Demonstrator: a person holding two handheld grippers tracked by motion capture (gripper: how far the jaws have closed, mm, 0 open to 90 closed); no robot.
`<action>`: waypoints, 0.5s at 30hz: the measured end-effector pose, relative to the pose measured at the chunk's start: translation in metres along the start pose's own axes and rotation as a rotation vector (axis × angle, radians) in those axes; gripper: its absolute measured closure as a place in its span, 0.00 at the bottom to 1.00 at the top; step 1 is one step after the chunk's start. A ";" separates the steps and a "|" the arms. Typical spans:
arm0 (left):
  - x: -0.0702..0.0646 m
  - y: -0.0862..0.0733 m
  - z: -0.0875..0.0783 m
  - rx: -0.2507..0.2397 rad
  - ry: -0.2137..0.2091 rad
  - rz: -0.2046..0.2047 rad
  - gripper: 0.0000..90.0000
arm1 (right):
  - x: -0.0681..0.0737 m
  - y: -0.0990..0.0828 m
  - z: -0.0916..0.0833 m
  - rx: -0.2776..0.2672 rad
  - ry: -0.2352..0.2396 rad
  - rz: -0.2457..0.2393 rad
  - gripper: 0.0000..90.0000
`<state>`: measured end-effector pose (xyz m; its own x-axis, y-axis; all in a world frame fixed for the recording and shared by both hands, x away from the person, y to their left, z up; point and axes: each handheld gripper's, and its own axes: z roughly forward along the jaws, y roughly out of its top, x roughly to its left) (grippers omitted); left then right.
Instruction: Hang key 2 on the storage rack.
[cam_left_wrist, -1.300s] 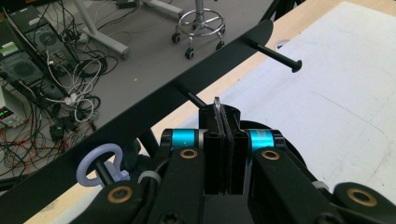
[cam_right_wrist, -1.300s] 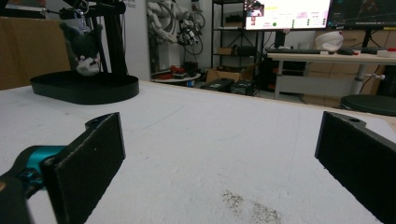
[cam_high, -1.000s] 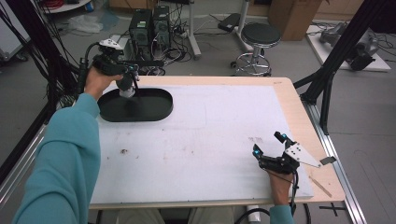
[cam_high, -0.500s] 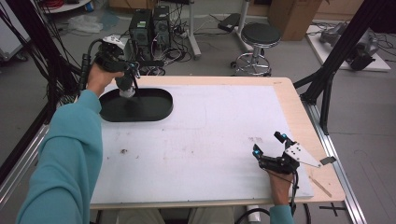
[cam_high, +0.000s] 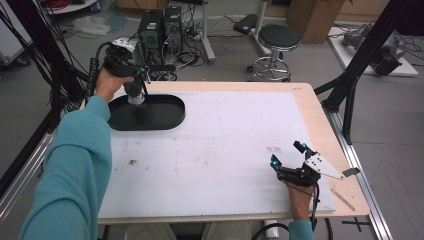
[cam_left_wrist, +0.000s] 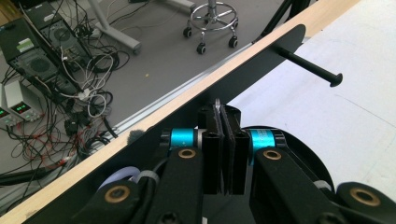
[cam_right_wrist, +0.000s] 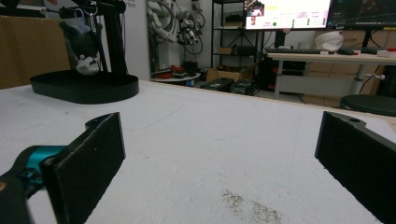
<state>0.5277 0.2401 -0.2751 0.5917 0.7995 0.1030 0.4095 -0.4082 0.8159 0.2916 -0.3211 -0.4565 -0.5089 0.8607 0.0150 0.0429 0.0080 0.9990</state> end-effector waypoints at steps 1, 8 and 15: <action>0.001 0.000 -0.001 -0.007 0.008 -0.003 0.90 | 0.000 0.000 0.000 -0.001 0.001 -0.003 0.01; 0.004 0.000 -0.007 -0.029 0.023 -0.032 0.74 | 0.000 0.000 0.000 0.002 0.000 -0.001 0.01; -0.005 0.008 -0.024 -0.133 0.121 -0.016 0.43 | 0.001 0.000 0.000 0.003 0.001 0.002 0.01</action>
<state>0.5115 0.2431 -0.2551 0.4944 0.8560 0.1509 0.3178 -0.3396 0.8853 0.2914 -0.3206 -0.4565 -0.5098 0.8601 0.0172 0.0470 0.0079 0.9989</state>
